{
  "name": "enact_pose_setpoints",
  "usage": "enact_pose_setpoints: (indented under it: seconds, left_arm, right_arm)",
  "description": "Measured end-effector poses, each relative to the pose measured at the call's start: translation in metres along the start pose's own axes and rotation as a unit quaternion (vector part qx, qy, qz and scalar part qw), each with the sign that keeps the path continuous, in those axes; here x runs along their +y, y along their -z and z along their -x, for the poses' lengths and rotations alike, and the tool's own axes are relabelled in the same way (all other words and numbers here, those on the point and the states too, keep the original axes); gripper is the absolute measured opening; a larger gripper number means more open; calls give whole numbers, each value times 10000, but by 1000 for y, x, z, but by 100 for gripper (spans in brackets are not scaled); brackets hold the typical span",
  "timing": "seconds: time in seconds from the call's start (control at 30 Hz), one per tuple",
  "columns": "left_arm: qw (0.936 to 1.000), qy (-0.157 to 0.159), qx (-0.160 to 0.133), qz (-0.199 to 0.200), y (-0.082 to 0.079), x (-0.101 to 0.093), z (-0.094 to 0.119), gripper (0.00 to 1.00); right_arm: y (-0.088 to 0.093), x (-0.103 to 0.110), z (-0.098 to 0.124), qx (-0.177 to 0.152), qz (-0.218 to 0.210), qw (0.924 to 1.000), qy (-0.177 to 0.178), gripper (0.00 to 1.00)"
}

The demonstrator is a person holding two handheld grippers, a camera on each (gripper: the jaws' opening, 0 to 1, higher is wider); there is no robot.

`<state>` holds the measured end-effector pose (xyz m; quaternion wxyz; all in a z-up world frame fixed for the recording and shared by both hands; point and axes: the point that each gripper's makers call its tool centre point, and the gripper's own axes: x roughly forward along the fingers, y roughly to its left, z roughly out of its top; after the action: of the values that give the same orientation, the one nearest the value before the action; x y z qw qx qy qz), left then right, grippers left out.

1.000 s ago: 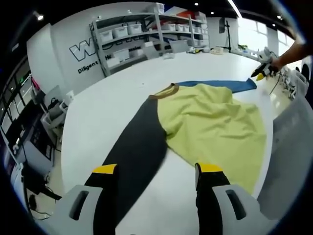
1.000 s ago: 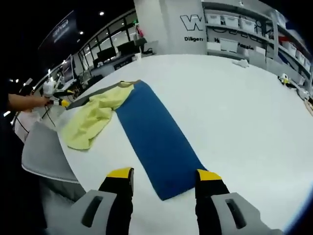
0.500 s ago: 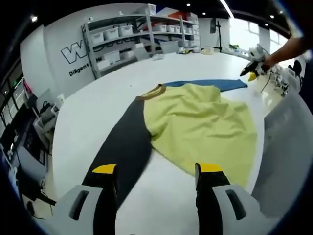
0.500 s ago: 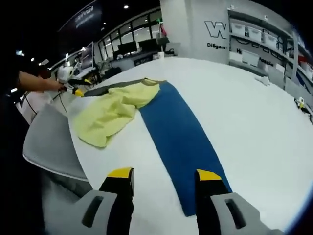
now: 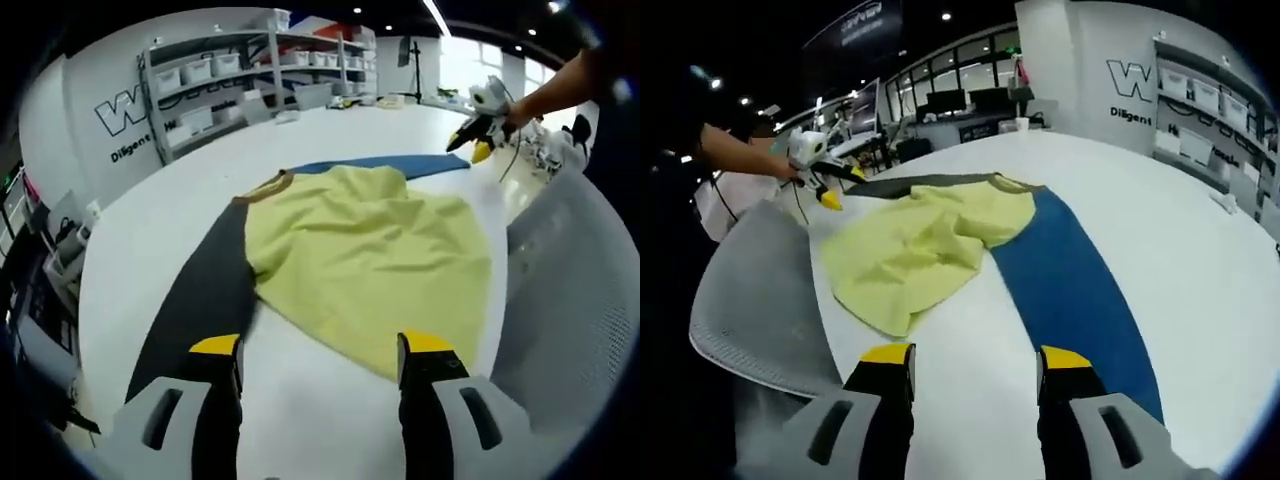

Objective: Fold the garment on the visible template until the final outline fits inside the template.

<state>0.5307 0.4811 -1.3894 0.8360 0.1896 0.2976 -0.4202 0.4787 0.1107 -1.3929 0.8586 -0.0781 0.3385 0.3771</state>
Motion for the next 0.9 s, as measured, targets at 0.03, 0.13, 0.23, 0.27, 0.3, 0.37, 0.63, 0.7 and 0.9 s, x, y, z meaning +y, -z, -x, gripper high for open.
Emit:
enact_pose_setpoints:
  seconds: [0.03, 0.13, 0.23, 0.27, 0.3, 0.37, 0.63, 0.7, 0.9]
  left_arm:
    - [10000, 56, -14, -2, 0, -4, 0, 58]
    - [9997, 227, -18, 33, 2, -14, -1, 55]
    - [9993, 367, 18, 1, 8, -25, -3, 54]
    - [9990, 435, 27, 11, 10, -30, -3, 53]
    - [9985, 544, 52, -6, 12, -36, -4, 52]
    - [9975, 696, 74, -115, 14, -46, -3, 48]
    - [9924, 1073, 353, -487, 27, -78, -6, 41]
    - [9915, 1095, 417, -567, 30, -82, -8, 40]
    - [9861, 1142, 639, -1024, 42, -93, -12, 27]
  right_arm:
    - [2, 5, -2, 25, 13, 10000, -52, 44]
    - [5, 15, -7, 58, 103, 9998, -128, 44]
    - [11, 27, -16, 162, 353, 9990, -238, 42]
    - [13, 33, -19, 207, 476, 9982, -286, 41]
    - [13, 36, -22, 204, 494, 9981, -300, 40]
    - [13, 40, -27, 265, 819, 9960, -235, 38]
    - [11, 57, -43, 178, 907, 9952, -336, 37]
    - [12, 60, -45, 231, 1017, 9939, -366, 36]
    - [18, 60, -53, 390, 1229, 9913, -247, 32]
